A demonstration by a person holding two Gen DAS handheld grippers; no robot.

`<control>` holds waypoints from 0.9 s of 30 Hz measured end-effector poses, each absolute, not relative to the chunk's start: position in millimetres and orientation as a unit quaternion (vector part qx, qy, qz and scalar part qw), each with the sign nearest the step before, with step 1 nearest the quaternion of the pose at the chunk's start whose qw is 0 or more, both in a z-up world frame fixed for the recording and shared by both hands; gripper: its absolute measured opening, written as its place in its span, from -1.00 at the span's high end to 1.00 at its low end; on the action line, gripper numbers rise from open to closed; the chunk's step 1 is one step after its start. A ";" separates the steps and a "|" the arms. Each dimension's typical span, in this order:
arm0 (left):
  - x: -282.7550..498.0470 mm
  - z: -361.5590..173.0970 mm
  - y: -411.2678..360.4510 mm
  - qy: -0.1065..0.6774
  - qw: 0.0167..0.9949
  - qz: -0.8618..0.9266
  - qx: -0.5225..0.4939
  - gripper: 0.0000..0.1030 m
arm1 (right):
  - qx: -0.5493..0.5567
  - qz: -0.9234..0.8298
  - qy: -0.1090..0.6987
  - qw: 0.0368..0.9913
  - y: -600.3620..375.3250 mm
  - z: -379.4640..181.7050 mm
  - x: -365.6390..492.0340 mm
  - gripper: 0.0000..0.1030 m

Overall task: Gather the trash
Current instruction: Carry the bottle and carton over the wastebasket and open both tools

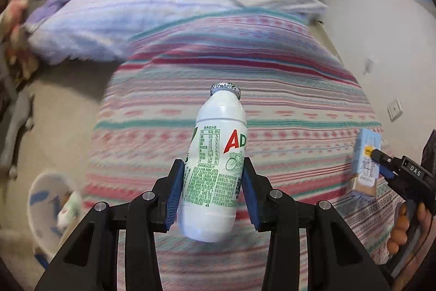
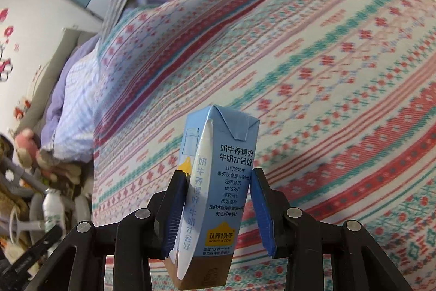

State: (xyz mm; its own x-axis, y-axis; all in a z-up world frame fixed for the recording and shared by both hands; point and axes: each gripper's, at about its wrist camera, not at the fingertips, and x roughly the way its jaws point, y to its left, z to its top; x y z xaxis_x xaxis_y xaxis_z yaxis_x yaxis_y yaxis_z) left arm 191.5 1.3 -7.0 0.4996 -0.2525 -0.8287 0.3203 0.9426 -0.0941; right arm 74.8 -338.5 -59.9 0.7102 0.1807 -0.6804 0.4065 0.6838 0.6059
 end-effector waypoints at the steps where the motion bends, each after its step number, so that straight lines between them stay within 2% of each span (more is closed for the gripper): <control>1: 192.7 -5.5 27.9 0.474 0.868 -0.148 0.021 0.15 | 0.383 -0.065 0.377 0.841 -332.6 -59.3 77.2 0.18; 11: 202.3 -50.3 236.3 0.522 0.844 -0.011 -0.120 0.15 | 0.361 -0.014 0.393 0.845 -279.6 -63.3 95.3 0.18; 17: 204.1 -72.8 281.4 0.535 0.835 0.015 -0.124 0.14 | 0.367 0.053 0.398 0.839 -228.9 -66.8 109.8 0.18; 27: 225.7 -108.8 296.8 0.567 0.816 0.036 -0.105 0.14 | 0.319 0.127 0.441 0.829 -134.3 -84.7 130.0 0.18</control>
State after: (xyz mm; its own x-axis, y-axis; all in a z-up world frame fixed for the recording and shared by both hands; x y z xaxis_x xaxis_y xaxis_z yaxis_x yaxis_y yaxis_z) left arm 225.7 296.8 -108.8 0.3536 -0.0608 -0.9334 -0.1778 0.9753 -0.1309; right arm 130.0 -134.3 -84.7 0.5780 0.4926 -0.6506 0.0699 0.7645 0.6408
